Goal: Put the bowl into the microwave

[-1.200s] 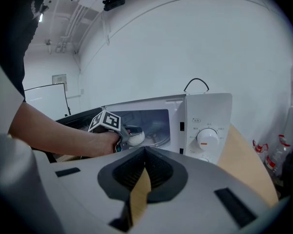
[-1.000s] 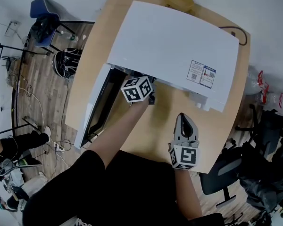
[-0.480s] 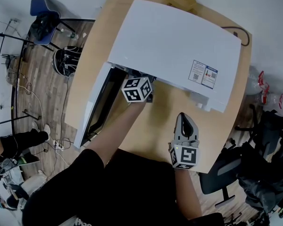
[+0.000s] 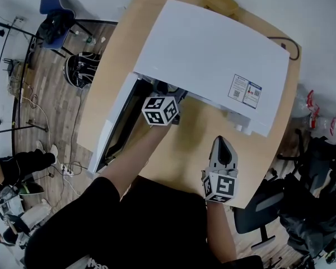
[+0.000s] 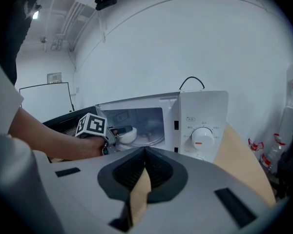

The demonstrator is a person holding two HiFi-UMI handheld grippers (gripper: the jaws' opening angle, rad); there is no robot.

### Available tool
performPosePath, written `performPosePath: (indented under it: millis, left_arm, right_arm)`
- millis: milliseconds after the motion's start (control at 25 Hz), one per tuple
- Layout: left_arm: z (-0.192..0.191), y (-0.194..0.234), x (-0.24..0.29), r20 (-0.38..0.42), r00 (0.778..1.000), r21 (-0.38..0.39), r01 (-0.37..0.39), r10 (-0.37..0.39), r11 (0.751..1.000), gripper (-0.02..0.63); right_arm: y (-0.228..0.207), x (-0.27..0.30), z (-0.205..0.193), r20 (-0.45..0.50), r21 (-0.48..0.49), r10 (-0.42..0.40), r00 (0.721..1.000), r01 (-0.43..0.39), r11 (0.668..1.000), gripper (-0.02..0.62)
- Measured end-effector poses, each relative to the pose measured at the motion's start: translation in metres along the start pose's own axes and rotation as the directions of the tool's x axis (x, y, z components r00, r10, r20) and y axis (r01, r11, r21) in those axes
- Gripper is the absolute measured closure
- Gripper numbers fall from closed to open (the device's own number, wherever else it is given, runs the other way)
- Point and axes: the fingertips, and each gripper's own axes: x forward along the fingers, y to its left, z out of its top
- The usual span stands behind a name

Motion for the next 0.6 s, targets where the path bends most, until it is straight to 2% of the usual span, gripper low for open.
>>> performPosePath:
  millis: [240, 440, 600]
  left_arm:
    - [-0.002, -0.008, -0.021, -0.017, 1.000, 0.081, 0.016, -0.014, 0.997, 0.232]
    - [-0.011, -0.019, -0.032, -0.052, 0.998, 0.205, 0.044, -0.034, 0.978, 0.232]
    - [-0.024, -0.015, -0.032, -0.101, 0.995, 0.264, 0.035, -0.008, 0.964, 0.232]
  right_arm:
    - [0.005, -0.007, 0.007, 0.034, -0.013, -0.013, 0.999, 0.014, 1.000, 0.540]
    - [0.014, -0.009, 0.005, 0.035, -0.013, -0.012, 0.999, 0.012, 1.000, 0.540]
    - [0.022, -0.011, 0.003, 0.038, -0.018, -0.001, 0.999, 0.002, 1.000, 0.540]
